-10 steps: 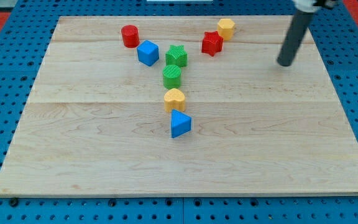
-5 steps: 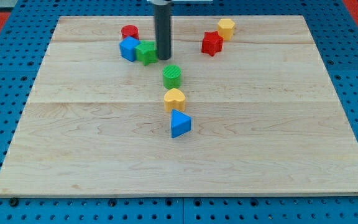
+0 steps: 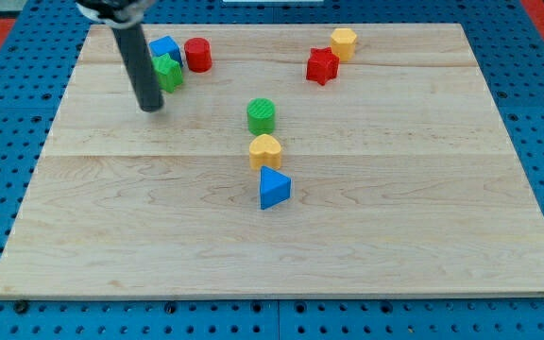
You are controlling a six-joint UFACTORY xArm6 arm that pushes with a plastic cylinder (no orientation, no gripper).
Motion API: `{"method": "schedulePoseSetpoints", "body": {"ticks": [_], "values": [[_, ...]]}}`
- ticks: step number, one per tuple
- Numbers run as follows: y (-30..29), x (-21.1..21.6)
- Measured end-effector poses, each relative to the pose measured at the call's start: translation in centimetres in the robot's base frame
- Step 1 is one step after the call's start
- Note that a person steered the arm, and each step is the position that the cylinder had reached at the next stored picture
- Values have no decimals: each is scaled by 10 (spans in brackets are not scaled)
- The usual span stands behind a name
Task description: Slide the green star closer to the blue cube
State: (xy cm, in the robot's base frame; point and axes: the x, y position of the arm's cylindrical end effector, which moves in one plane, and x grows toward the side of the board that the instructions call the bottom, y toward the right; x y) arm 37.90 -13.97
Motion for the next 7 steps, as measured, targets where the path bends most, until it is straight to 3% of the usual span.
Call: {"method": "schedulePoseSetpoints", "body": {"ticks": [2,3,4,6,7], "values": [[47,-43],[19,-80],[-35,-88],[-48,-54],[-86,-61]]}}
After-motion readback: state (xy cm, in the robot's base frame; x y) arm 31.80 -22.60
